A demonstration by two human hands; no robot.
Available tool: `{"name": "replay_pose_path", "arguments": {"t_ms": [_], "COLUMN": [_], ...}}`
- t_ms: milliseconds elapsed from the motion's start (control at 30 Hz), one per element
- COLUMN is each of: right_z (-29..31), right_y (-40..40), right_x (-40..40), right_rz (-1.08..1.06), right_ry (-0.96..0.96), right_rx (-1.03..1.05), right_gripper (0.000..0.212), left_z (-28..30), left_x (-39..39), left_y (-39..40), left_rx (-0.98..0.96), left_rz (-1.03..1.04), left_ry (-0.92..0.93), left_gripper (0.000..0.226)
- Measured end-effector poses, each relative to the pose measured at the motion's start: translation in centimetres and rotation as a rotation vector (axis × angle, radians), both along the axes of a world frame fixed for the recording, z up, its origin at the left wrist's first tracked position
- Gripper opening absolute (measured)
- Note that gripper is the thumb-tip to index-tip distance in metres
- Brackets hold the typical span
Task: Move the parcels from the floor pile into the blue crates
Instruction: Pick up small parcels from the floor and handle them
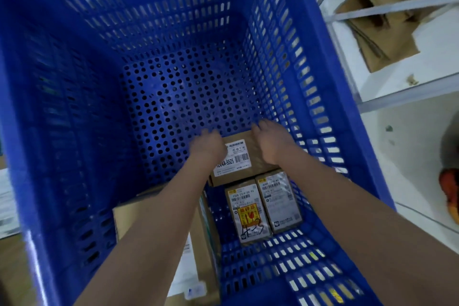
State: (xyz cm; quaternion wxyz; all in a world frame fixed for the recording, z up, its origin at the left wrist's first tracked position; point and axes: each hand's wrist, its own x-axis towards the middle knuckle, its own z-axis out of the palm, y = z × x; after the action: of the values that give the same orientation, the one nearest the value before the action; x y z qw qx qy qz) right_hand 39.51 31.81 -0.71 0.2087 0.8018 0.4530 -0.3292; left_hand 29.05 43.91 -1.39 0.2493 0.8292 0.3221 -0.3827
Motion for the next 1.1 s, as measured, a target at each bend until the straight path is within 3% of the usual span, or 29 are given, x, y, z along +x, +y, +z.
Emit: {"name": "replay_pose_path", "arguments": {"t_ms": [67,200,333,400,467,533,633,767,867,967,1100], "right_z": [2.0,8.4,18.1,21.7,23.0,22.2,18.4,11.8,8.1,6.1,2.9], "right_y": [-0.9,-2.3,-6.7,-11.0,-16.8,-23.3,-33.5,-45.7,-52.2,-56.6,-61.8], "right_x": [-1.2,-4.8,-8.4,-10.0,-11.8,-14.2,-19.0,-27.7,-35.2,-41.7,-46.7], "right_rz": [-0.089,-0.343,-0.509,-0.637,-0.836,-1.155,-1.669,-2.322,-2.702,-2.819,-2.956], "right_ry": [-0.029,-0.035,-0.266,-0.222,-0.275,-0.325,-0.33,-0.076,0.209,0.482,0.502], "right_rx": [0.082,0.202,0.752,0.966,1.063,1.057,0.9,0.592,0.405,0.269,0.371], "right_gripper": [0.05,0.046,0.015,0.018,0.017,0.01,0.017,0.005,0.013,0.018,0.014], "left_z": [1.9,6.6,12.2,14.4,16.2,17.8,20.2,23.0,21.2,15.9,8.1], "left_x": [-0.7,-2.7,-5.7,-6.6,-6.9,-6.8,-6.2,-6.0,-6.8,-8.8,-11.9], "left_y": [-1.6,-4.8,-7.5,-8.6,-9.9,-11.9,-17.0,-27.4,-36.5,-46.1,-57.3], "left_rx": [0.048,0.005,-0.167,-0.182,-0.163,-0.155,-0.123,-0.225,-0.359,-0.419,-0.401], "left_rz": [0.041,0.308,0.466,0.522,0.552,0.548,0.44,0.111,-0.223,-0.493,-0.683], "left_ry": [-0.185,-0.465,-0.629,-0.652,-0.64,-0.627,-0.679,-0.956,-0.839,-0.533,-0.093], "left_gripper": [0.038,0.029,0.012,0.027,0.028,0.021,0.024,0.025,0.017,0.021,0.014]}}
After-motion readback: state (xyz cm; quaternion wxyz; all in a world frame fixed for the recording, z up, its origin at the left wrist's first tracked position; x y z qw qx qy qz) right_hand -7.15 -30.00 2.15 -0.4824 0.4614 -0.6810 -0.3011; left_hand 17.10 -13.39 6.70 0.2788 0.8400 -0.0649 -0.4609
